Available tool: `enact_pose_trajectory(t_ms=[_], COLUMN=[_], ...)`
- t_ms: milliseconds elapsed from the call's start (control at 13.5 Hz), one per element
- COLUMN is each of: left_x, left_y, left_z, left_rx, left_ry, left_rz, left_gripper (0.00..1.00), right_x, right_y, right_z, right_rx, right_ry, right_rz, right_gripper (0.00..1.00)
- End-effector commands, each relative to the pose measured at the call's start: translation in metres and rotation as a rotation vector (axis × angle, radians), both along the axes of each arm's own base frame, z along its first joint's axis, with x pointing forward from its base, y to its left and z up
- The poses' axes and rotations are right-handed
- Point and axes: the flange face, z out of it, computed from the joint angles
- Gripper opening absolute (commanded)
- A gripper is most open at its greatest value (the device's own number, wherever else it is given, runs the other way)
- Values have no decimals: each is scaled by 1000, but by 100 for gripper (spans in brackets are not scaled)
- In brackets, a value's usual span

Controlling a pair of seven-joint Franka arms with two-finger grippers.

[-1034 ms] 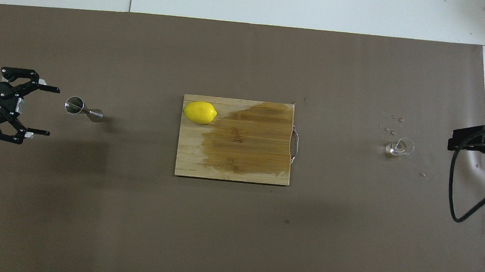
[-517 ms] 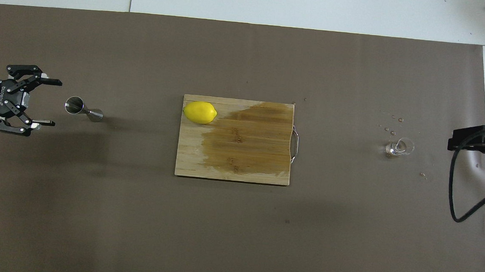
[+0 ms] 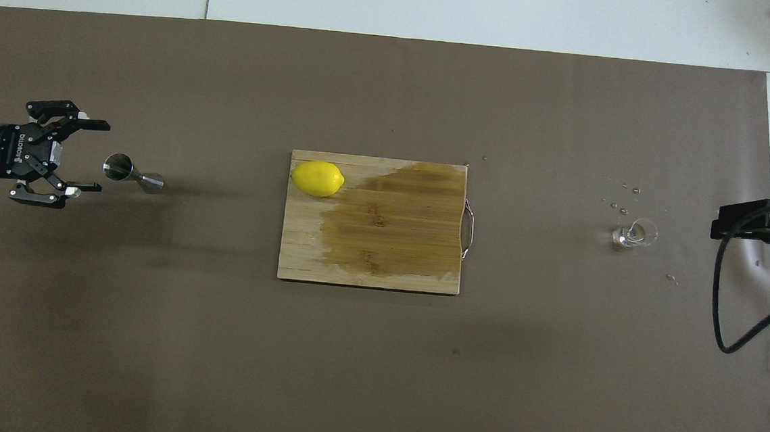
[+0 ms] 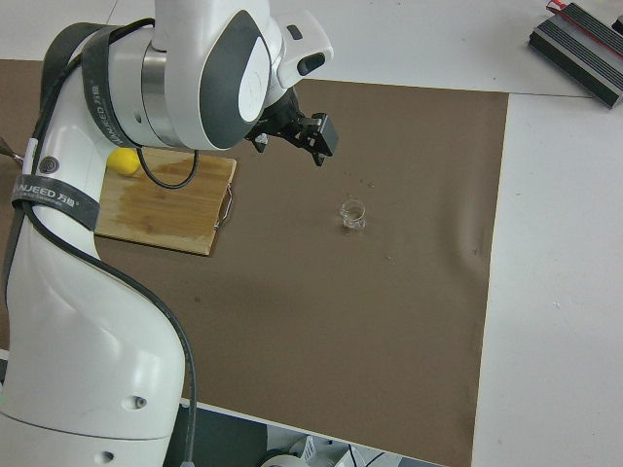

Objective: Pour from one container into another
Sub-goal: 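Open the left gripper and move it toward the small metal cup, then close the left gripper around the metal cup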

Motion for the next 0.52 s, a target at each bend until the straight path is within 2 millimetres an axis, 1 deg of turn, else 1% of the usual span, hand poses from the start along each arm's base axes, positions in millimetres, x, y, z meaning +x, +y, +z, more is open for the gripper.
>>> enact_pose_trajectory(t_ms=[0, 222, 443], left_x=[7, 7, 9], left_y=[3, 7, 6], left_z=[-4, -4, -9], left_rx=[3, 15, 21], left_ry=[-5, -11, -27], left_rz=[10, 9, 8], left_gripper=[100, 100, 100], right_x=[-8, -8, -7], right_y=[0, 0, -1], right_z=[1, 1, 0], right_rx=[5, 5, 3], right_ry=[2, 2, 4], right_rz=[18, 16, 16], right_gripper=[100, 100, 100])
